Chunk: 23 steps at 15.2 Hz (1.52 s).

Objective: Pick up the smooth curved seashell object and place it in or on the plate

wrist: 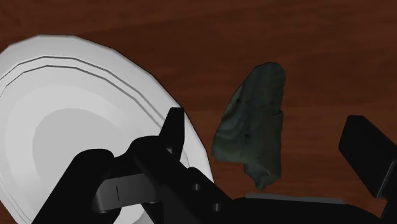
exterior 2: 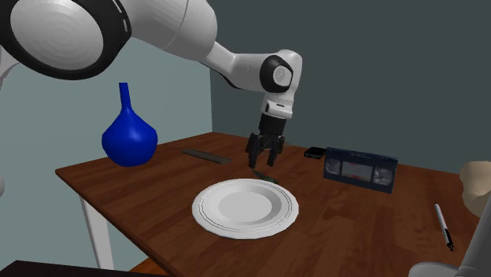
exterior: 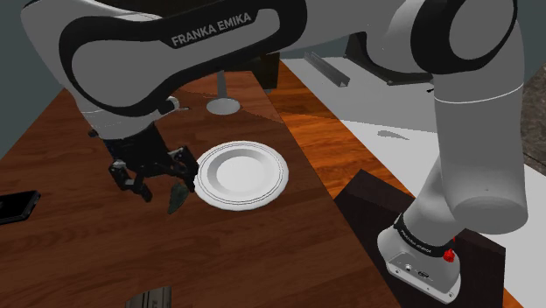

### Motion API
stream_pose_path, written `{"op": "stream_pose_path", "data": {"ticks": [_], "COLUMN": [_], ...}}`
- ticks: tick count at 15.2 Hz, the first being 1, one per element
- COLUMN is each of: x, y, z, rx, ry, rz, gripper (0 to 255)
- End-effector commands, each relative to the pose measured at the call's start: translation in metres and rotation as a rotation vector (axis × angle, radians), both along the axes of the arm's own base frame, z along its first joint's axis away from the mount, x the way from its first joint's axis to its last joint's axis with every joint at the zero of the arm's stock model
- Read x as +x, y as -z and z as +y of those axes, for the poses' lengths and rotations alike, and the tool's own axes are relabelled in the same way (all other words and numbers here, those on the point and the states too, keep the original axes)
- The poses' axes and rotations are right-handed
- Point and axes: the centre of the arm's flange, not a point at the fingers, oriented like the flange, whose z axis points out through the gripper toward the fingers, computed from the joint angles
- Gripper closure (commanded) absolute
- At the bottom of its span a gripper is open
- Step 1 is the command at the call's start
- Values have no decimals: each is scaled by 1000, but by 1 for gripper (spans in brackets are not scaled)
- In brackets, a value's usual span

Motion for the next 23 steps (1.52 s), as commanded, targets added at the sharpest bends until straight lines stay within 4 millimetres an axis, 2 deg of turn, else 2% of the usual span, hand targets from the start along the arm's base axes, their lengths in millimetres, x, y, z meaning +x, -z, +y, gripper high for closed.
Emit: {"op": "stream_pose_path", "data": {"ticks": [1,4,12,13,22,23], "x": [-2,-7,-7,-7,-7,-7], "y": [9,27,27,27,27,22], "z": [-1,-3,-3,-3,-3,-3], "rx": [-6,-6,-6,-6,-6,-6], "ry": [1,1,1,1,1,1], "rz": [2,2,2,2,2,2], "gripper": [0,0,0,255,255,255]}}
